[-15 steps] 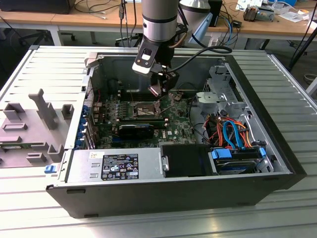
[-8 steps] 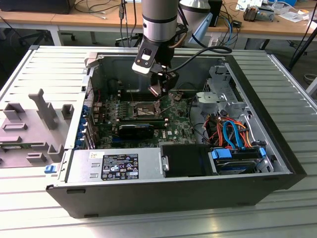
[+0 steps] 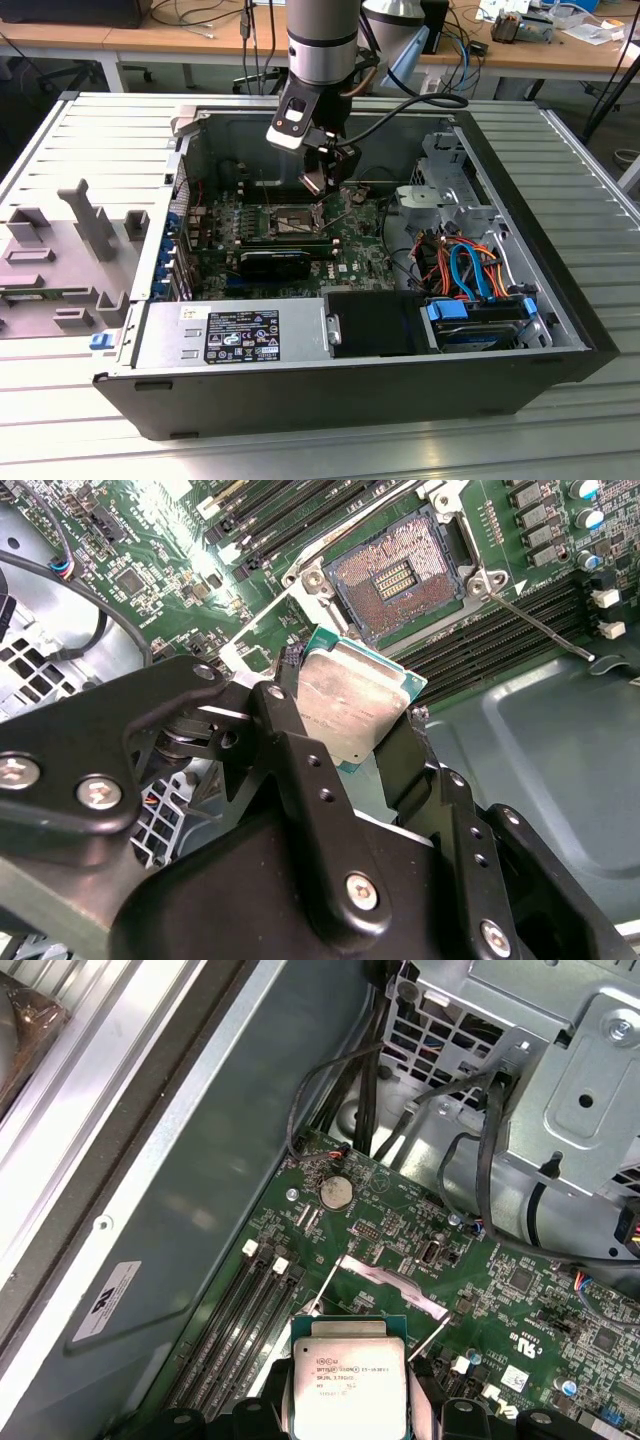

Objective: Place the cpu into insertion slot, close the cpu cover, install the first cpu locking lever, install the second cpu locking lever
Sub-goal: 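Place the cpu into insertion slot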

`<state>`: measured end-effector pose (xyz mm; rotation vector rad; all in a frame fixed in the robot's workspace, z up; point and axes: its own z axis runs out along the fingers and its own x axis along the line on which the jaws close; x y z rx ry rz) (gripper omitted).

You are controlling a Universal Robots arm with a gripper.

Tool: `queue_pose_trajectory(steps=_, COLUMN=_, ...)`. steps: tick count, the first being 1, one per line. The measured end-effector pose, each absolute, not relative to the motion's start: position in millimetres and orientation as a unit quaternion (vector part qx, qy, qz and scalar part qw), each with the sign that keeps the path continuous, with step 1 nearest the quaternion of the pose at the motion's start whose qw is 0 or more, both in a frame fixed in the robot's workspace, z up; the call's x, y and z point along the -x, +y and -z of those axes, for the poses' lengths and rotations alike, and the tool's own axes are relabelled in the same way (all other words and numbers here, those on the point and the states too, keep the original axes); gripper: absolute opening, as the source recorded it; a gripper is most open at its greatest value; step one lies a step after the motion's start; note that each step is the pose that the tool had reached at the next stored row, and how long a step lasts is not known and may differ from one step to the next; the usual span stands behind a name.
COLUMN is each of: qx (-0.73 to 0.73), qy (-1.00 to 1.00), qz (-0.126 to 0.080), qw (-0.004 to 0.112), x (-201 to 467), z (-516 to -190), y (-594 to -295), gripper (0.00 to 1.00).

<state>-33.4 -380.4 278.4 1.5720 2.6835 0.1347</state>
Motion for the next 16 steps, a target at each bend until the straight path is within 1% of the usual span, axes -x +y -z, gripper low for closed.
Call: queue_pose_trajectory(steps=16, qx=-0.510, qy=0.859, qz=-0.043, qw=0.015, x=33.4, z=-277.9, y=-380.4, gripper=0.55)
